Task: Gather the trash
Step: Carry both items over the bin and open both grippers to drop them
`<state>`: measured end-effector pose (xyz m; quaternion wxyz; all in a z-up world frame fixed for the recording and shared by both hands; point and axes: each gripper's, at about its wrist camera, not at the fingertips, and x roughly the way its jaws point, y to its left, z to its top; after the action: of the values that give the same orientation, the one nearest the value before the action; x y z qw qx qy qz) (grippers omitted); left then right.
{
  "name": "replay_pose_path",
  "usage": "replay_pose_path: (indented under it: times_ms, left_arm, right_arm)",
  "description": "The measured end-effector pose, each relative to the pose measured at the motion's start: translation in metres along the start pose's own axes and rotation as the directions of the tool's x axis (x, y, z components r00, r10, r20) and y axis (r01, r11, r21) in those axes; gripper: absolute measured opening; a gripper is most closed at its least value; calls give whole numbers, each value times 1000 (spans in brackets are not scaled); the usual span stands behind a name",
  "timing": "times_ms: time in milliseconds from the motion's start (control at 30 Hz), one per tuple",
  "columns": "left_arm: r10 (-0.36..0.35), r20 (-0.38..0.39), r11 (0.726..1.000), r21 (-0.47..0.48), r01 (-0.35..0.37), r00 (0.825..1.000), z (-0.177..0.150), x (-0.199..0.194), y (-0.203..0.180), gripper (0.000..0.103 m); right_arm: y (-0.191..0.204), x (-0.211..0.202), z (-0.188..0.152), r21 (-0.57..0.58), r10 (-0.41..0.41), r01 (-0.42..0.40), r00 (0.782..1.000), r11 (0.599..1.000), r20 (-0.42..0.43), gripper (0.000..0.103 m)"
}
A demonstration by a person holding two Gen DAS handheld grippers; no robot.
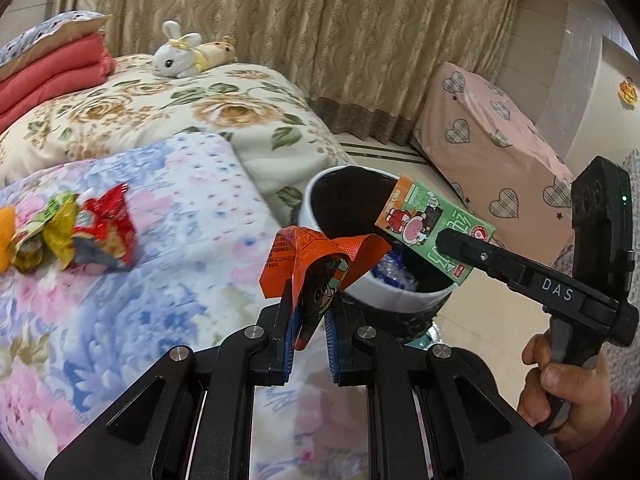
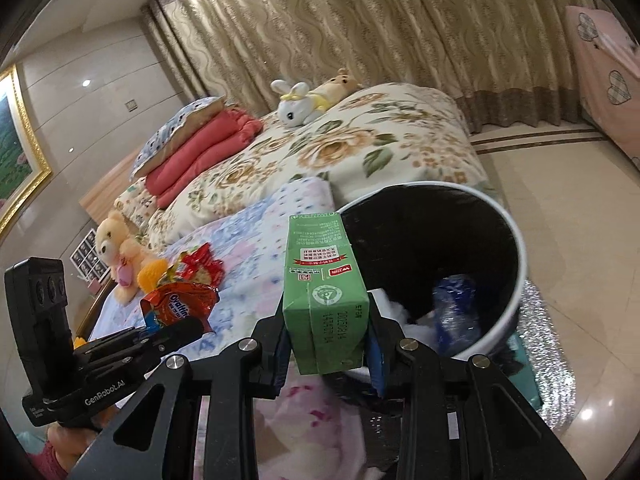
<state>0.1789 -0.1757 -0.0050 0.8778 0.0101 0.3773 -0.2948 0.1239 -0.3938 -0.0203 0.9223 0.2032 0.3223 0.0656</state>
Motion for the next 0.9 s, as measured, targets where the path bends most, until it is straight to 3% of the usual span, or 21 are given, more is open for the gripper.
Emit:
replay_pose_path:
  times_ms: [300,900]
  left_arm:
    - [-32,-20,999,37,33,999,14,18,-24,12]
    - [-31,-54,996,86,36,998,30,48,-49,12]
  right_arm:
    - [-25,-6,7,31,-38,38,999,999,11,32]
    - [-52,-2,16,67,-60,59,998,996,9,32]
